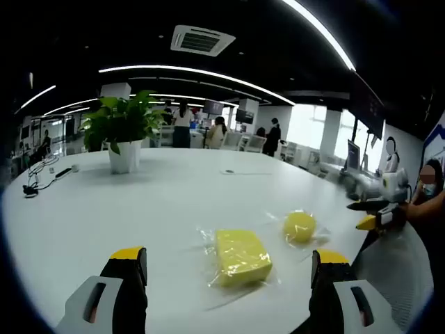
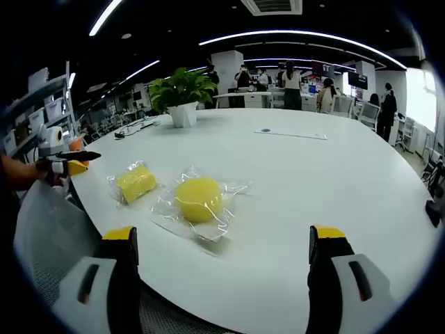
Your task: Compare the silicone blocks by pressing each to a similar depth, holding the contact briefly, and releasing to observe deformation and rebound differences across the visible hardness samples.
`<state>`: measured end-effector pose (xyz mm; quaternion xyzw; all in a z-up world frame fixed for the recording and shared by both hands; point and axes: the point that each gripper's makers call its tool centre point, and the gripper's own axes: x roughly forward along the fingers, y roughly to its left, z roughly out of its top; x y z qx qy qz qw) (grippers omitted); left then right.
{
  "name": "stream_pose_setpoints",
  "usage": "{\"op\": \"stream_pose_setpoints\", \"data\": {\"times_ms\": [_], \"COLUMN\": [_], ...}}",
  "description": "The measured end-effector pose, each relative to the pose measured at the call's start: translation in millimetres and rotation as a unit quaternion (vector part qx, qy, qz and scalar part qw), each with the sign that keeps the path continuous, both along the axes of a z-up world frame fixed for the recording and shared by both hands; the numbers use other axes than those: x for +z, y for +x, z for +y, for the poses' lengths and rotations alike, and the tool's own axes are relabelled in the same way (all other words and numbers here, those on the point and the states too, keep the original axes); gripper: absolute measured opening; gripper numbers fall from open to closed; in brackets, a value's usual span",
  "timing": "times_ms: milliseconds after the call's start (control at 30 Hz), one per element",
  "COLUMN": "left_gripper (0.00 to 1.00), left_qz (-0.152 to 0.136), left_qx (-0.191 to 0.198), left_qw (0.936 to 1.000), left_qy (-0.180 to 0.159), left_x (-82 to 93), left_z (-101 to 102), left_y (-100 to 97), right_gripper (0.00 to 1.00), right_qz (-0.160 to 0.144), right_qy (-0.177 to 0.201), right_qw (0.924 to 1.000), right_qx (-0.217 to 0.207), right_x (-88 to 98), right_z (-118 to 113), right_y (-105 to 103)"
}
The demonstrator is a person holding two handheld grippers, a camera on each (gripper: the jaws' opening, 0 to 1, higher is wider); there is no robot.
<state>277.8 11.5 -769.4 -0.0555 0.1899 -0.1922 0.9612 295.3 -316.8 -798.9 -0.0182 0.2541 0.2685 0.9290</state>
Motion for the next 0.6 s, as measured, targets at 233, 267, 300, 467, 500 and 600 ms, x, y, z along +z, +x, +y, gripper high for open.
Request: {"op": "stream_pose_setpoints", "data": {"times_ms": [233,267,300,467,500,600], "left_gripper": [1.0,1.0,1.0,1.0,1.0,1.0], "left_qz": [-0.003,-0.005,-0.005,-0.003,-0.003,-0.006], "left_qx": [-0.002,-0.004,-0.006,-0.008,-0.009,-0.012], "left_qw": [0.9999,0.9999,0.9999,0.9999,0.9999,0.9999], "left_qy": [0.01,0.008,0.009,0.01,0.011,0.009], "left_x": [2.4,2.0,1.9,1.1,1.2,2.1], "left_z": [-1.3,-1.4,-1.9,-2.1,-2.5,-3.5], "left_y": [0.6,1.9,2.2,3.2,3.4,3.7], "right_gripper": [0.96,0.96,0.96,0.96,0.96,0.96], "right_qz": [-0.016,-0.016,-0.015,-0.022,-0.023,-0.033], "right_qy": [0.002,0.003,0.001,-0.002,0.006,0.014], "right_qw": [0.9998,0.9998,0.9999,0.9997,0.9996,0.9993], "right_qx": [0.007,0.007,0.007,0.014,0.013,0.01], "right_x": [18.1,16.9,14.2,9.1,10.9,15.6], "right_z": [6.4,7.3,8.3,8.8,9.5,8.6], "right_y": [1.4,1.4,2.2,4.8,4.9,5.9]}}
